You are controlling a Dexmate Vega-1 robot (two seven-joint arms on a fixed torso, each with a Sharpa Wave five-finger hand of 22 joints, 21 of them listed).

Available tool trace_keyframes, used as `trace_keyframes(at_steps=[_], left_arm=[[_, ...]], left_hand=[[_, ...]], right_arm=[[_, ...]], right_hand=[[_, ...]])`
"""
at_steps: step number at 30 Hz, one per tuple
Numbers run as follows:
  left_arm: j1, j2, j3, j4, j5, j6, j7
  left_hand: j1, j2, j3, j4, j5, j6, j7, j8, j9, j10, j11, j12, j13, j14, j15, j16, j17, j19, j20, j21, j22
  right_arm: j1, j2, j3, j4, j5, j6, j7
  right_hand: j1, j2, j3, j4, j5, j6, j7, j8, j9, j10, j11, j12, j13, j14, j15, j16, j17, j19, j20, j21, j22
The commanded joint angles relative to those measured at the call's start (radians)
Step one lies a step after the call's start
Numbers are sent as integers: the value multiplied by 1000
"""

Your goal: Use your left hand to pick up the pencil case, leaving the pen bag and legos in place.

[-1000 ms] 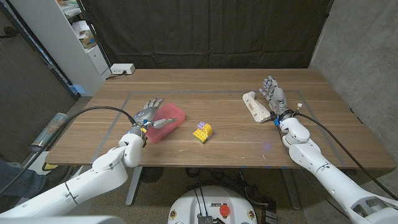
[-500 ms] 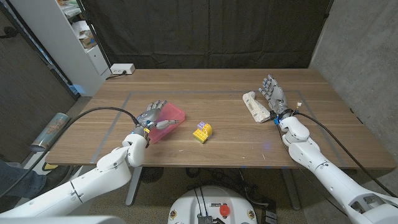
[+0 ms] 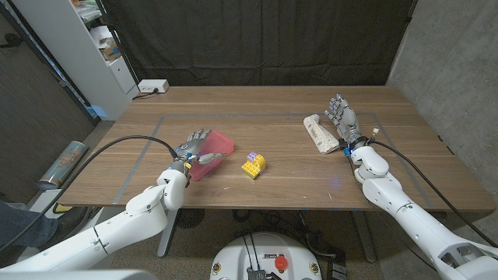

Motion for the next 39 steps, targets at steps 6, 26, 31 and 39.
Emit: trace_keyframes(at_steps=[6,26,31,39], left_arm=[[31,-7,-25,-7,-40,-2,41],[36,-9,-42,9,-83,-56,70],[39,-15,-50,20,-94,-81,86],[51,-15,-76,16,-120,-109,101]], left_hand=[[76,75,25,-7,1,92,-6,20,6,41,-23,31,3,128,-24,38,5,90,-1,9,7],[350,209,152,-49,-83,250,9,29,15,189,-62,78,18,354,-91,75,22,353,-2,71,16],[397,226,172,-52,-74,263,11,28,16,206,-68,83,20,373,-95,81,28,390,-3,82,17],[469,256,203,-54,-56,276,22,25,18,217,-60,86,24,391,-96,90,40,432,-3,95,17]], right_arm=[[-10,2,-3,-8,-2,2,-3],[-5,8,-9,0,0,-2,0],[-4,9,-10,3,-1,-3,1],[-4,8,-11,-3,-5,-7,-5]], right_hand=[[-4,6,-5,0,6,5,-4,0,2,3,-2,0,2,4,2,6,2,2,6,5,2],[-5,7,-7,-1,8,6,-5,1,2,2,-5,-1,2,7,5,8,2,1,11,5,2],[-5,7,-8,-1,8,6,-6,1,2,3,-4,0,2,8,5,8,2,0,12,5,2],[-5,7,-8,-1,9,7,-6,1,2,3,-5,-1,2,8,5,8,3,1,11,6,2]])
